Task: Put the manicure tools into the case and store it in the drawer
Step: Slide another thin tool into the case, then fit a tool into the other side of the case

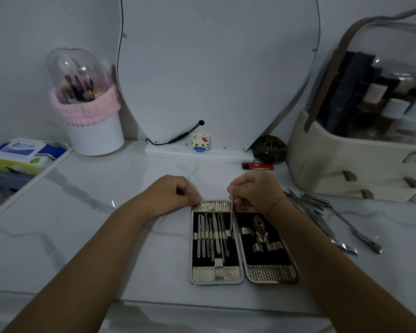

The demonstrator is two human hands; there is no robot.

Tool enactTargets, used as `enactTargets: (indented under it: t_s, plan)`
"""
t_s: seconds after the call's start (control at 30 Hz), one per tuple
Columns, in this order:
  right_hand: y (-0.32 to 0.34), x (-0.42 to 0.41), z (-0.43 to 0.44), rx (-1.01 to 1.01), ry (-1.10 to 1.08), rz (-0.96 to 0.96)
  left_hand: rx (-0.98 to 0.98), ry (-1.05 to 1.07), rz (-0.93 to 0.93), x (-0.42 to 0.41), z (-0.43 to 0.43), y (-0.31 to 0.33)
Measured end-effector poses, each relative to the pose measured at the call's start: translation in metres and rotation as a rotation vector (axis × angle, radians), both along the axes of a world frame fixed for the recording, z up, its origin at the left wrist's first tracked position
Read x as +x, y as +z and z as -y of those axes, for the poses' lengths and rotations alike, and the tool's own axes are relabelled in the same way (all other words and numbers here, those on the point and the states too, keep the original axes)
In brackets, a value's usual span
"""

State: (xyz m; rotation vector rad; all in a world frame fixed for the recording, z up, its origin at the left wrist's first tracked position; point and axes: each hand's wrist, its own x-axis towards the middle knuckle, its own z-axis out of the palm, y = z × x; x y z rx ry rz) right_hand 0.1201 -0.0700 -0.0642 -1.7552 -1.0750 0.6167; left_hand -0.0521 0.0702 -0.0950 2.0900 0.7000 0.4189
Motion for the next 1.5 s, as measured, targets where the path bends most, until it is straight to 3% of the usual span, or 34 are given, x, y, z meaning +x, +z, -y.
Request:
enactTargets:
  t_s: [0.23, 0.87, 1.23, 1.5]
  plan:
    - [0.007, 0.027, 0.028, -0.001, -0.054, -0.013, -0.012, 0.002, 0.017, 0.0, 0.0, -0.002]
    - [0.002, 0.027, 0.038, -0.213, 0.173, 0.253, -0.012, 0.012, 0.028, 0.0, 0.002, -0.002]
    - [-0.004, 0.018, 0.055, -0.171, 0.174, 0.316, -0.031, 0.018, 0.044, 0.001, 0.004, -0.001]
    - [-0.012, 0.014, 0.058, -0.103, 0.113, 0.251, -0.036, 0.023, 0.04, 0.0, 0.004, -0.001]
